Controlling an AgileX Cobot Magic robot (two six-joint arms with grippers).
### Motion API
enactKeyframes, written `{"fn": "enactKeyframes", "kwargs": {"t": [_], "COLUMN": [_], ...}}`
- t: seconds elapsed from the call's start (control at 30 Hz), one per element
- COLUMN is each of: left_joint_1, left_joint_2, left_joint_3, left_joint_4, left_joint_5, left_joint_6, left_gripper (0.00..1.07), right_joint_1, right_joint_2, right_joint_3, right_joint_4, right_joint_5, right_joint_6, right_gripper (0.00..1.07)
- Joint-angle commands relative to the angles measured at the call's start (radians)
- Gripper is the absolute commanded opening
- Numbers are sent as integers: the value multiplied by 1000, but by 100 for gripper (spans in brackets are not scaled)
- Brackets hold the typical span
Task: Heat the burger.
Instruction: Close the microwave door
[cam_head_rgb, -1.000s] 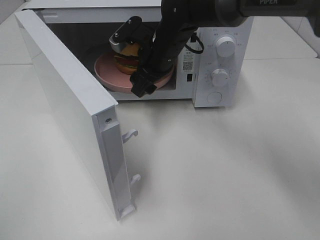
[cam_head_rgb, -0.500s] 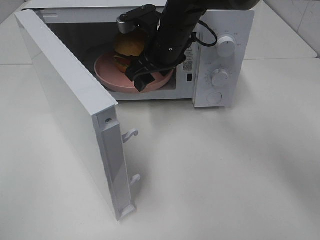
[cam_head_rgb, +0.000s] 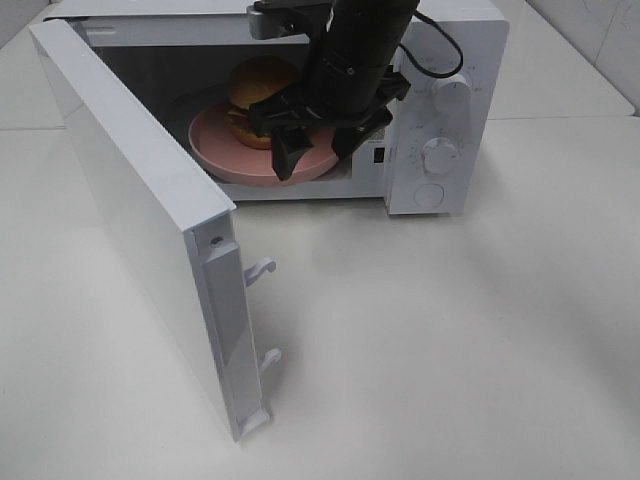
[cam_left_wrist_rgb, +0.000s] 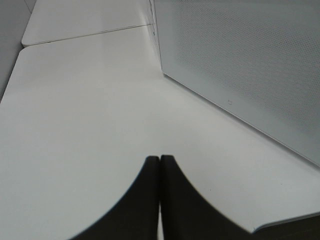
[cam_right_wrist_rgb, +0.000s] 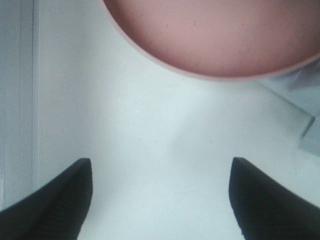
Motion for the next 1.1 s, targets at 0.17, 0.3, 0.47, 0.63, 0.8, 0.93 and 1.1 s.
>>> {"fn": "enactKeyframes", "kwargs": {"t": [0.17, 0.3, 0.47, 0.63, 0.8, 0.93, 1.1], "left_joint_1": [-6, -6, -6, -6, -6, -6, -6], "left_joint_2": [-23, -23, -23, -22, -22, -22, -22], "left_joint_3": [2, 2, 2, 2, 2, 2, 2], "left_joint_4": [-4, -4, -4, -4, -4, -4, -4], "left_joint_5": [-14, -14, -14, -14, -14, -14, -14], "left_joint_6": [-3, -3, -3, -3, -3, -3, -3], "left_gripper": [0, 0, 0, 0, 0, 0, 0], "right_joint_1": [-2, -2, -6, -24, -122, -209, -333], "right_joint_2": [-62, -76, -99, -135, -244, -348, -498], "right_joint_3": [-4, -4, 10, 51, 209, 338, 474], "right_joint_4": [-42, -104, -195, -209, -200, -201, -201], "right_joint_5": [158, 227, 263, 263, 262, 262, 261], "right_joint_6": [83, 111, 155, 170, 187, 188, 194], "right_gripper": [71, 71, 71, 71, 71, 70, 70]}}
